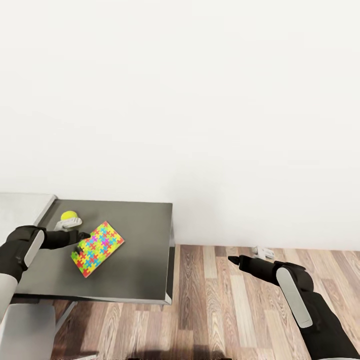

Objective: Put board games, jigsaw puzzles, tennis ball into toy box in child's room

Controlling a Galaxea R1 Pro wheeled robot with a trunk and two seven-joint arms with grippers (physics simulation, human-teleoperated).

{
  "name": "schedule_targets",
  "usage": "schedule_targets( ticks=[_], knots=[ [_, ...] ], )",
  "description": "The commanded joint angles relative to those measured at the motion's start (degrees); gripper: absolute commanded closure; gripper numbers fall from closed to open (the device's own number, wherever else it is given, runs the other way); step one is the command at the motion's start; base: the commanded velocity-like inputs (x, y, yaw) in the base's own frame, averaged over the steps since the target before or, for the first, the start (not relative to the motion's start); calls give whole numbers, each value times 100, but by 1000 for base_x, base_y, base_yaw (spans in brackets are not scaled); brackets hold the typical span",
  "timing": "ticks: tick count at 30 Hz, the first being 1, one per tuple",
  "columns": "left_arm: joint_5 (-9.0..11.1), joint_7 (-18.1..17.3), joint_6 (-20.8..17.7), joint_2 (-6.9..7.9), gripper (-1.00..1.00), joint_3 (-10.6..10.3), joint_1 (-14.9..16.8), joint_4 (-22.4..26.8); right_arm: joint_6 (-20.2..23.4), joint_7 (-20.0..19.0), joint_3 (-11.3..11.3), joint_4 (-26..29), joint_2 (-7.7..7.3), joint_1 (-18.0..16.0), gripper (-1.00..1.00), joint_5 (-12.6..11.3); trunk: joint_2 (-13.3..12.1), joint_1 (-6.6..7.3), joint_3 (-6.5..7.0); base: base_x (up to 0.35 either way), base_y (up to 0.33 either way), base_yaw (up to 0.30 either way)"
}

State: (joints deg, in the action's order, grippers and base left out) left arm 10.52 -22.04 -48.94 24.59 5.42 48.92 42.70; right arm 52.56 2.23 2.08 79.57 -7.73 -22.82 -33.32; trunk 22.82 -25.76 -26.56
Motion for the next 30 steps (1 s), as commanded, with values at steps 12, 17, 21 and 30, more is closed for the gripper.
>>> schedule_targets(
  ticks=[12,17,21,30],
  knots=[
    [20,-2,-31,-7,-100,12,5,2,26,23,3,6,-1,-4,-100,-34,10,-3,-87,0,0,0],
    [20,-2,-29,-7,-100,12,6,2,26,23,3,6,-1,-4,-100,-34,10,-3,-107,0,0,0],
    [20,-2,-28,-7,-100,12,5,2,26,23,3,6,-1,-4,-100,-34,10,-3,-121,0,-23,0],
    [20,-5,-31,-80,-100,12,4,2,26,23,3,6,-1,-4,-100,-34,10,-3,-131,0,-131,0]
  ],
)
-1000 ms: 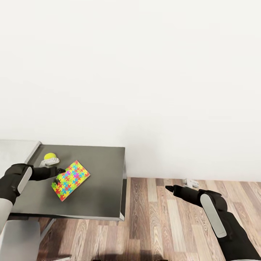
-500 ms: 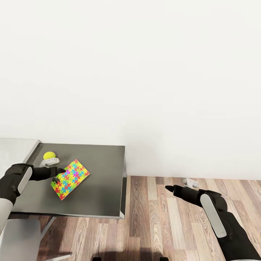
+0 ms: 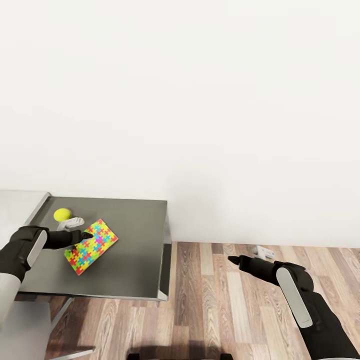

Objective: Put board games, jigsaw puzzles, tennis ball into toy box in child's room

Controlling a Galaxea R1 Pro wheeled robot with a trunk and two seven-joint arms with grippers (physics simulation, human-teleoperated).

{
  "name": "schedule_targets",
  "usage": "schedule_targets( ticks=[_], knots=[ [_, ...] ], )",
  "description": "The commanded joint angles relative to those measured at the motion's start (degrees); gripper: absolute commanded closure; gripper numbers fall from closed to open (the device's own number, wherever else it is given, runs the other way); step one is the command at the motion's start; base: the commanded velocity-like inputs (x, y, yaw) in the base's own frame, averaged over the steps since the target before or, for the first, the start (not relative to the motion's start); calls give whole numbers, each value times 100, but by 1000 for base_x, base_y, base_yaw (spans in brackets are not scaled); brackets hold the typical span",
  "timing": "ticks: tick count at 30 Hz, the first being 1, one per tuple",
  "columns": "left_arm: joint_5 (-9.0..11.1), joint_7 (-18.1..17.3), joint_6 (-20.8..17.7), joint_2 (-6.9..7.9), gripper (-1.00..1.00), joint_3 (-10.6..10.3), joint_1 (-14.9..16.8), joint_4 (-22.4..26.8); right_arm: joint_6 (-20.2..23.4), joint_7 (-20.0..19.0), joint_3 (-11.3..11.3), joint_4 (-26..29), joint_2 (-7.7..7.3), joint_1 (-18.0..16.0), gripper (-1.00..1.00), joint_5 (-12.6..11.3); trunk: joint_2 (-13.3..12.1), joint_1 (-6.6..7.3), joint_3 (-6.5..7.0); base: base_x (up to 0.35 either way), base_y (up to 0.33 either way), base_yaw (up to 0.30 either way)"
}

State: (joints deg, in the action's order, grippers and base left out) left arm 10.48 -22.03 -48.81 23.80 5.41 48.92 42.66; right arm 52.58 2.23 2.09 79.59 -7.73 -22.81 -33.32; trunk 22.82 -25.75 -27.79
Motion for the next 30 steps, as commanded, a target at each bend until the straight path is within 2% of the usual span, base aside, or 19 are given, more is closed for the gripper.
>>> schedule_targets(
  ticks=[1,21,25,30],
  knots=[
    [24,-8,-46,-10,-100,13,5,5,24,23,2,4,-2,-2,-100,-34,10,-3,-9,0,-185,0],
    [24,-3,-41,-32,-100,13,3,5,32,23,2,4,-1,-2,-100,-34,10,-3,-47,0,-88,0],
    [24,-3,-40,-86,-100,-133,3,5,33,21,2,4,-4,-3,-100,-34,10,-3,-48,0,-160,0],
    [24,1,-33,-145,-100,-209,4,5,33,17,2,4,-8,-3,-100,-34,10,-3,-48,0,-175,0]
  ],
)
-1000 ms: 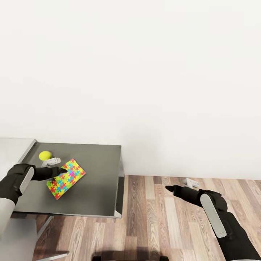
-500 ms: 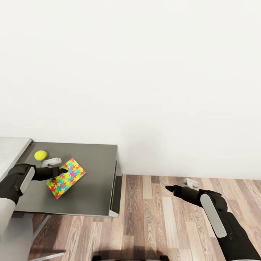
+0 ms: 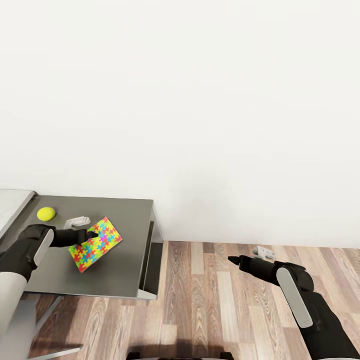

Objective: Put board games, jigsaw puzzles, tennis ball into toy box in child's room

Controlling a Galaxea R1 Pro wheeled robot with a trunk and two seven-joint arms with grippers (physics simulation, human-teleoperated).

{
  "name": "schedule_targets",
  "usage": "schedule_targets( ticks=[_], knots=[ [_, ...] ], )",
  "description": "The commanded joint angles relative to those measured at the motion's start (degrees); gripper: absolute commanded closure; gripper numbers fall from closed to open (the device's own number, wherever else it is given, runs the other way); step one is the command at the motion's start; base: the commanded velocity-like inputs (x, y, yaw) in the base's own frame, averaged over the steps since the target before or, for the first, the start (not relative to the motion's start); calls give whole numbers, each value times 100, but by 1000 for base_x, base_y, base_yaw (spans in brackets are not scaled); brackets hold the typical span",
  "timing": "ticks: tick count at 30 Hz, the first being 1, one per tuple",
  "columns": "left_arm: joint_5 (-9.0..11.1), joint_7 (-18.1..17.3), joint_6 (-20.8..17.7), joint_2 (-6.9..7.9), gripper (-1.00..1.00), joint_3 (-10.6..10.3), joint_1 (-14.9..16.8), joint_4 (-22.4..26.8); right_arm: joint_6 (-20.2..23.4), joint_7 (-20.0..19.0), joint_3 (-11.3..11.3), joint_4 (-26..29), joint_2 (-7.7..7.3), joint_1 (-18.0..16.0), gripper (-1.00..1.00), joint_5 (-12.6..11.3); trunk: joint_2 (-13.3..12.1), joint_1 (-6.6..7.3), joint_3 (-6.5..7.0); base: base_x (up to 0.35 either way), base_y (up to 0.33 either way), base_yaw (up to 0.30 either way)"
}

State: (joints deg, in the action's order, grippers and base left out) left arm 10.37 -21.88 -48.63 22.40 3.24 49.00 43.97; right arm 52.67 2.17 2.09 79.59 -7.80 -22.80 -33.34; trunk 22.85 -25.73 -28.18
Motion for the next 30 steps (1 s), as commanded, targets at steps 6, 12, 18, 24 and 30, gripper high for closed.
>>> schedule_targets(
  ticks=[6,12,18,24,30],
  knots=[
    [35,-15,-57,-32,-100,-6,-4,-125,29,22,2,4,-1,-4,-100,-33,7,-5,-9,-8,-196,0],
    [35,-13,-57,-40,-100,-7,-4,-125,31,21,2,5,-2,0,-100,-33,7,-5,-9,-23,-103,0],
    [35,-12,-57,-43,-100,-7,-3,-125,23,27,2,4,3,-4,-100,-33,7,-5,-9,-53,-117,0],
    [35,-16,-53,-43,-100,-7,-3,-125,9,29,2,4,6,-3,-100,-33,7,-5,-9,-32,-143,0],
    [35,-12,-57,-43,-100,-7,-4,-125,7,29,2,4,6,-1,-100,-33,7,-5,-9,-10,-97,0]
  ],
)
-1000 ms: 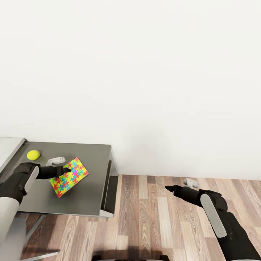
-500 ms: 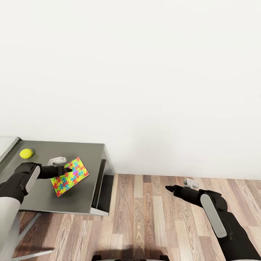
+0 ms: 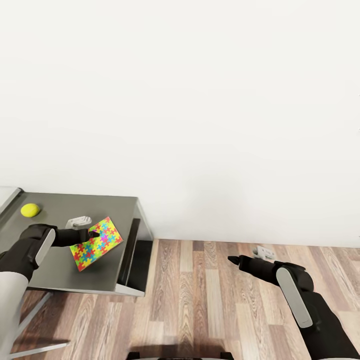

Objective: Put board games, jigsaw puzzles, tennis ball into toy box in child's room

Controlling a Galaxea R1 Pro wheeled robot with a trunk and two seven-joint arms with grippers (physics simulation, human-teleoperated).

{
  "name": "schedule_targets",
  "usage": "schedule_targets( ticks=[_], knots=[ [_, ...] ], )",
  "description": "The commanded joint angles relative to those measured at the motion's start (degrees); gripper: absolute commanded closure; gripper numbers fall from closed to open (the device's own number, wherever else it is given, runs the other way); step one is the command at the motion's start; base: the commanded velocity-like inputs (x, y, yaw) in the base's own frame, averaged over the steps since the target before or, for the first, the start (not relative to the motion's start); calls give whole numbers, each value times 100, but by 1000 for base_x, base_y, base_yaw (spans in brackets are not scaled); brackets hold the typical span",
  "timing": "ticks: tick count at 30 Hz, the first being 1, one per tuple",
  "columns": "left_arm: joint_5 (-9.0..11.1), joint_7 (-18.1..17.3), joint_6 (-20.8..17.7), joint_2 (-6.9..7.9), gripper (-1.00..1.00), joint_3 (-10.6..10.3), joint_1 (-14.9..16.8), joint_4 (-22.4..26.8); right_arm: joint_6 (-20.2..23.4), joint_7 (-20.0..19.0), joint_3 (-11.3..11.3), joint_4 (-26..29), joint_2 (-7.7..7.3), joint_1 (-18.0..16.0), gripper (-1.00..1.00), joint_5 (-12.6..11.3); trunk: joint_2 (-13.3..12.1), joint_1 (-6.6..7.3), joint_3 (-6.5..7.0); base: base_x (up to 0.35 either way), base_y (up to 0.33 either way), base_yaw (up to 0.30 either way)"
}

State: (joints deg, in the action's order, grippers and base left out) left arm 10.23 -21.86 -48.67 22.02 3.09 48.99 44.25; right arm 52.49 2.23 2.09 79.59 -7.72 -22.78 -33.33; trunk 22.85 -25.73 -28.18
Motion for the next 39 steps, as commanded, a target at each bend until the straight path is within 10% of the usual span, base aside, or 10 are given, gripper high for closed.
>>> schedule_targets(
  ticks=[1,39],
  knots=[
    [49,-13,-54,-5,-100,8,-1,-154,25,23,2,4,-2,-5,-100,-33,7,-5,-9,-2,-168,0],
    [49,-17,-55,-5,-100,8,-2,-154,51,15,11,4,-3,-7,-100,-33,7,-5,-9,0,-38,0]
  ],
)
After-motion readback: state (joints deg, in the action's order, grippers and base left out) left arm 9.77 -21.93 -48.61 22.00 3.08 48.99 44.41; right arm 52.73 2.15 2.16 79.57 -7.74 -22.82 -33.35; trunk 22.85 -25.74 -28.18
